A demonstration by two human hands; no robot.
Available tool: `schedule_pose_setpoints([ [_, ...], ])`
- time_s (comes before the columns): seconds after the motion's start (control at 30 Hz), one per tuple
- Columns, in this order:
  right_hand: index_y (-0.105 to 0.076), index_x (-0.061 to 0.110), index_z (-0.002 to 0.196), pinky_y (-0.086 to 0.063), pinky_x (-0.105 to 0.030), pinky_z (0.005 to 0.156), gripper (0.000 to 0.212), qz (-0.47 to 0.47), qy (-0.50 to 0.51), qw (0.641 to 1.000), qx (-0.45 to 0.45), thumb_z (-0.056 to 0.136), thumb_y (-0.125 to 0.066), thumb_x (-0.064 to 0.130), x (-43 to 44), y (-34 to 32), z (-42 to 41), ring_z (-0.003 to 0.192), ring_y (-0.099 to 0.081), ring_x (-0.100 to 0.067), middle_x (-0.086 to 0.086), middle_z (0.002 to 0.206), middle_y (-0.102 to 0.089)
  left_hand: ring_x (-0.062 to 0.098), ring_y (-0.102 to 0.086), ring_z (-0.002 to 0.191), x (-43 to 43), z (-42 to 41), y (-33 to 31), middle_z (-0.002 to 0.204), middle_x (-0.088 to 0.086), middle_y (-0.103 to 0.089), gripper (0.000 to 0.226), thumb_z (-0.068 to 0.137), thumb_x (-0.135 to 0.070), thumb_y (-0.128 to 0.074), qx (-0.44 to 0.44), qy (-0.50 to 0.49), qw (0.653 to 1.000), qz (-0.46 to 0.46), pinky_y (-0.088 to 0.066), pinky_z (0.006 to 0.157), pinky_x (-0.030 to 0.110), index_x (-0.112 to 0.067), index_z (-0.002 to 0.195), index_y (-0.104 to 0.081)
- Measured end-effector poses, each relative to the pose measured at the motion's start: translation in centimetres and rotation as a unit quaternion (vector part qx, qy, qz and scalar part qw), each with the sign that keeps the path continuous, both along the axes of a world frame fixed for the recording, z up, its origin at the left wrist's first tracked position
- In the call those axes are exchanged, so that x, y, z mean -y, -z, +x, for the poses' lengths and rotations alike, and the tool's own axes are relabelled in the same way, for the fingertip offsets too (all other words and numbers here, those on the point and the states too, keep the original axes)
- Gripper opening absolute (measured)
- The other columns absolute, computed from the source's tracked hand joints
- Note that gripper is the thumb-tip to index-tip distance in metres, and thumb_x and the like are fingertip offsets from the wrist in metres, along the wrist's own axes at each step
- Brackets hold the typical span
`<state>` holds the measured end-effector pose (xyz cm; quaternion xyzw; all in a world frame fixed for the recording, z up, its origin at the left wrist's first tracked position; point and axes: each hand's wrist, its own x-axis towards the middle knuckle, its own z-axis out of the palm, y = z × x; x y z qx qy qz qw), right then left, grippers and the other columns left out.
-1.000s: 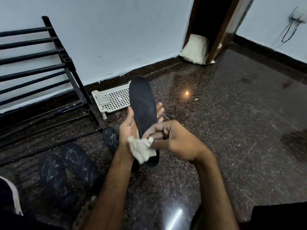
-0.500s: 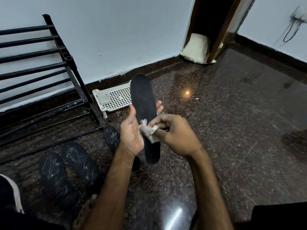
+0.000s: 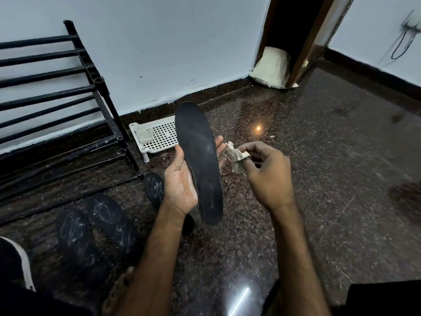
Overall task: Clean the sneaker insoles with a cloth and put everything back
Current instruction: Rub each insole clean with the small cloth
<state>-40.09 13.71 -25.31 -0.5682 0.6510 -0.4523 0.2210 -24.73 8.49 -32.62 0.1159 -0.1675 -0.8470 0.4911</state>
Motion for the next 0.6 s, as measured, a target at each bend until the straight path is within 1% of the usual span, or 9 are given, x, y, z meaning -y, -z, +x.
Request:
schedule_pose_setpoints([
  [0.1, -0.072, 0.021, 0.094, -0.057, -0.021, 0.074, 0.026, -0.024, -0.044, 0.997, -0.056, 0.086, -0.065, -0.002, 0.2, 0.2, 1.3, 0.080, -0.067, -0.002, 0.012, 0.090, -0.072, 0.033, -0.017, 0.151, 0.1, -0.1, 0.1, 0.161, 0.021, -0.022, 0.073, 0.105, -0.056, -0.024, -0.007, 0.021, 1.000, 0.002, -0.011, 0.124, 0.044, -0.001, 0.155, -0.023],
  [0.17, -0.071, 0.020, 0.090, -0.054, -0.019, 0.075, 0.027, -0.003, -0.097, 0.989, -0.111, 0.084, -0.063, -0.005, 0.2, 0.8, 1.6, 0.078, -0.065, -0.001, 0.010, 0.089, -0.073, 0.035, -0.023, 0.149, 0.1, -0.2, 0.1, 0.159, 0.022, -0.026, 0.074, 0.104, -0.055, -0.025, -0.005, 0.025, 1.000, 0.004, -0.011, 0.124, 0.048, 0.000, 0.153, -0.026],
  [0.23, -0.070, 0.020, 0.081, -0.053, -0.021, 0.070, 0.029, 0.064, -0.136, 0.979, -0.138, 0.083, -0.060, -0.007, -0.1, 1.0, 0.7, 0.071, -0.064, -0.003, 0.008, 0.081, -0.072, 0.035, -0.029, 0.147, 0.1, 0.0, 0.4, 0.157, 0.022, -0.032, 0.073, 0.104, -0.055, -0.026, 0.002, 0.025, 1.000, 0.006, -0.014, 0.123, 0.050, -0.001, 0.152, -0.030],
  [0.3, -0.069, 0.020, 0.075, -0.058, -0.025, 0.068, 0.031, 0.162, -0.155, 0.966, -0.131, 0.083, -0.060, -0.009, -0.4, 0.7, -0.9, 0.066, -0.068, -0.005, 0.005, 0.074, -0.072, 0.037, -0.030, 0.146, 0.1, 0.2, 0.5, 0.157, 0.023, -0.032, 0.071, 0.105, -0.054, -0.026, -0.016, 0.023, 1.000, 0.006, -0.011, 0.124, 0.048, -0.001, 0.153, -0.029],
  [0.33, -0.069, 0.019, 0.075, -0.060, -0.026, 0.068, 0.030, 0.189, -0.152, 0.963, -0.121, 0.084, -0.060, -0.009, -0.6, 0.5, -1.7, 0.065, -0.069, -0.006, 0.003, 0.073, -0.073, 0.038, -0.029, 0.146, 0.1, 0.4, 0.5, 0.157, 0.024, -0.031, 0.070, 0.105, -0.053, -0.026, -0.021, 0.019, 1.000, 0.005, -0.010, 0.124, 0.046, -0.001, 0.153, -0.028],
  [0.4, -0.069, 0.020, 0.078, -0.058, -0.021, 0.069, 0.026, 0.170, -0.114, 0.973, -0.103, 0.084, -0.065, -0.005, -0.7, 0.1, -2.7, 0.069, -0.070, -0.004, 0.005, 0.076, -0.073, 0.038, -0.028, 0.146, 0.2, 0.6, 0.5, 0.157, 0.024, -0.030, 0.070, 0.106, -0.052, -0.026, -0.014, 0.012, 1.000, 0.006, -0.009, 0.124, 0.046, -0.002, 0.154, -0.025],
  [0.47, -0.070, 0.021, 0.082, -0.057, -0.020, 0.073, 0.022, 0.108, -0.077, 0.988, -0.082, 0.085, -0.068, 0.000, -0.6, -0.2, -2.6, 0.078, -0.068, -0.001, 0.009, 0.082, -0.073, 0.038, -0.028, 0.146, 0.2, 0.5, 0.3, 0.157, 0.025, -0.030, 0.070, 0.105, -0.053, -0.025, -0.009, 0.011, 1.000, 0.002, -0.011, 0.124, 0.046, -0.002, 0.154, -0.024],
  [0.53, -0.071, 0.021, 0.088, -0.057, -0.023, 0.076, 0.019, 0.055, -0.078, 0.995, -0.041, 0.085, -0.069, 0.002, -0.4, -0.3, -2.0, 0.085, -0.068, -0.001, 0.011, 0.088, -0.073, 0.038, -0.030, 0.145, 0.2, 0.2, 0.2, 0.156, 0.025, -0.032, 0.071, 0.105, -0.054, -0.025, 0.006, 0.015, 1.000, -0.003, -0.012, 0.124, 0.047, -0.001, 0.153, -0.026],
  [0.6, -0.071, 0.021, 0.090, -0.057, -0.026, 0.078, 0.022, 0.025, -0.105, 0.994, -0.009, 0.086, -0.067, 0.000, -0.2, -0.1, -1.0, 0.088, -0.069, -0.004, 0.011, 0.092, -0.073, 0.036, -0.030, 0.146, 0.1, 0.0, 0.2, 0.156, 0.023, -0.033, 0.073, 0.104, -0.055, -0.026, 0.008, 0.023, 1.000, -0.003, -0.014, 0.124, 0.048, -0.001, 0.153, -0.026],
])
